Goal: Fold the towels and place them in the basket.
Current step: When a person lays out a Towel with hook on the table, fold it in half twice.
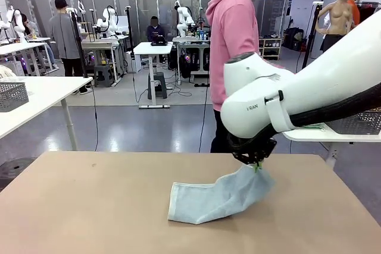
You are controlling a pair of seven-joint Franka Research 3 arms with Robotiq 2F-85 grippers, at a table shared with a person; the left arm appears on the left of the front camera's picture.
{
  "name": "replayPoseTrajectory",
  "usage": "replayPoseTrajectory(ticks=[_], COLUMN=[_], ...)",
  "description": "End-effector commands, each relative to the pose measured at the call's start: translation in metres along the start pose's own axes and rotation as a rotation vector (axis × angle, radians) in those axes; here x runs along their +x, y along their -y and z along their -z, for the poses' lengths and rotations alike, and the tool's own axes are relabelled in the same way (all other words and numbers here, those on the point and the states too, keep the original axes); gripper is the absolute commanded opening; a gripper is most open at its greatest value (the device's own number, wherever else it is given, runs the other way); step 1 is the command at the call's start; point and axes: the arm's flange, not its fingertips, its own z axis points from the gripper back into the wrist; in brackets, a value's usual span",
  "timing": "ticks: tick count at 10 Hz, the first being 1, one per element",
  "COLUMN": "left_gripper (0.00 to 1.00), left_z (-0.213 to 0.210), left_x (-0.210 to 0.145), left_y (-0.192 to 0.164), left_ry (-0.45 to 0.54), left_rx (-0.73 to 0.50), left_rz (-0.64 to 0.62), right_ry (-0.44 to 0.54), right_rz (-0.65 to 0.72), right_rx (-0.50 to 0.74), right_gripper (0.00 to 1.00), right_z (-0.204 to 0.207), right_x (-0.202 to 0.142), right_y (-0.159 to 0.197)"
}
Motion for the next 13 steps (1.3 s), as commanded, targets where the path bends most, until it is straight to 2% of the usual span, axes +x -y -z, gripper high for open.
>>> replayPoseTrajectory(ticks=[1,3,7,10,12,13], left_gripper=[1.0,1.0,1.0,1.0,1.0,1.0], left_z=[0.0,0.0,0.0,0.0,0.0,0.0], left_x=[-0.001,-0.001,-0.001,-0.001,-0.001,-0.001], left_y=[-0.001,-0.001,-0.001,-0.001,-0.001,-0.001], left_ry=[-0.009,-0.009,-0.009,-0.009,-0.009,-0.009], left_rx=[0.011,0.011,0.011,0.011,0.011,0.011], left_rz=[0.006,0.006,0.006,0.006,0.006,0.006], right_ry=[-0.017,-0.044,-0.066,-0.109,-0.122,-0.109], right_rz=[-0.032,-0.054,-0.058,-0.042,-0.039,-0.033], right_rx=[-0.03,-0.019,0.127,0.146,0.147,0.165], right_gripper=[0.0,0.0,0.0,0.0,0.0,0.15], right_z=[-0.001,-0.005,-0.008,0.008,0.015,0.016], right_x=[0.015,0.029,0.048,0.061,0.063,0.063], right_y=[-0.045,-0.084,-0.149,-0.176,-0.18,-0.18])
